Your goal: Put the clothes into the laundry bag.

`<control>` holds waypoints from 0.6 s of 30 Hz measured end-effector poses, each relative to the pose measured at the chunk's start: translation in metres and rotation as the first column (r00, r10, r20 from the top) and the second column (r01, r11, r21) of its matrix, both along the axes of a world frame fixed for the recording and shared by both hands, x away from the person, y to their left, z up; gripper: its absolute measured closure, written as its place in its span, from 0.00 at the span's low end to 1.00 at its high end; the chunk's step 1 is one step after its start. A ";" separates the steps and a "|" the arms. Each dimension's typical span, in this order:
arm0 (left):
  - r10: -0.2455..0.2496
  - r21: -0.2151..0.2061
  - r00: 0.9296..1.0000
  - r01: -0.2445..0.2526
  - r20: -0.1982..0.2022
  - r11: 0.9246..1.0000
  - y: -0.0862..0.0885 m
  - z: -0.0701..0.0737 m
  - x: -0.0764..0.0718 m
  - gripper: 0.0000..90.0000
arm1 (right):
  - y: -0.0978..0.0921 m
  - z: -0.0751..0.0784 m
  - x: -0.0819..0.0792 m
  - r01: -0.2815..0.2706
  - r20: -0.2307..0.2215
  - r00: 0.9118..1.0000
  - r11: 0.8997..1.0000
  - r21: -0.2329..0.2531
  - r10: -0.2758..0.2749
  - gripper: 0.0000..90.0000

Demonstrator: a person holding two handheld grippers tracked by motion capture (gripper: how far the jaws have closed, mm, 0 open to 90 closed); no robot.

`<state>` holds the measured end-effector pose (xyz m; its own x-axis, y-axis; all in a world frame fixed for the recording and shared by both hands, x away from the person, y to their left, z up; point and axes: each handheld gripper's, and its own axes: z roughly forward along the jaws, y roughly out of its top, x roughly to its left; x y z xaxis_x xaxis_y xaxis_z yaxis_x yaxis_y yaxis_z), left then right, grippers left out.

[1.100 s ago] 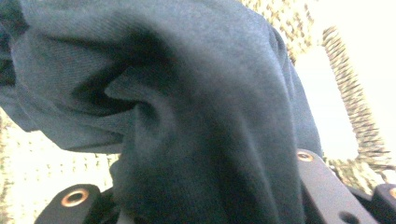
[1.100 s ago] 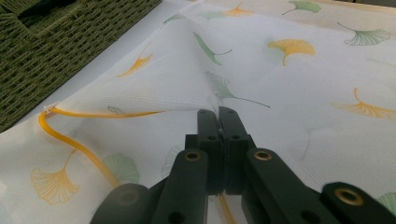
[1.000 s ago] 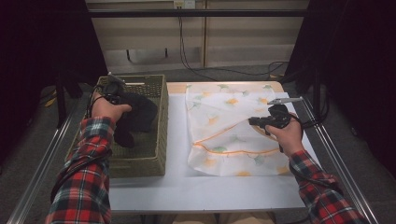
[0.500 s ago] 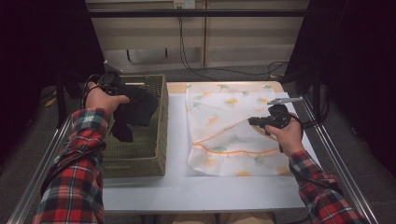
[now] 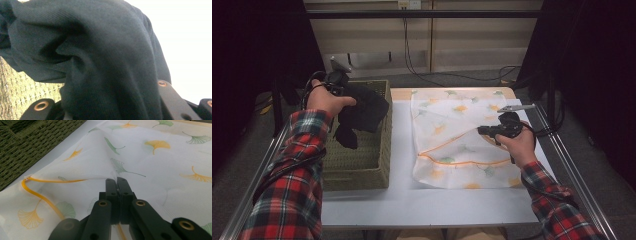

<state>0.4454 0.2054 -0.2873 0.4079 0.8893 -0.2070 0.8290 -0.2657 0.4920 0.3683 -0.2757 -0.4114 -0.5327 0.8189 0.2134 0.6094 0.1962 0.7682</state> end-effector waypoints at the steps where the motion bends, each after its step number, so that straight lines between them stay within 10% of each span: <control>1: 0.005 -0.016 1.000 -0.005 -0.001 1.000 -0.002 0.001 0.000 0.74 | 0.000 0.000 0.000 0.000 0.000 1.000 1.000 0.000 0.000 1.00; 18: -0.088 -0.033 0.996 0.088 0.002 0.996 -0.024 0.021 -0.002 0.74 | 0.000 0.000 0.000 -0.003 0.001 1.000 1.000 0.003 0.003 1.00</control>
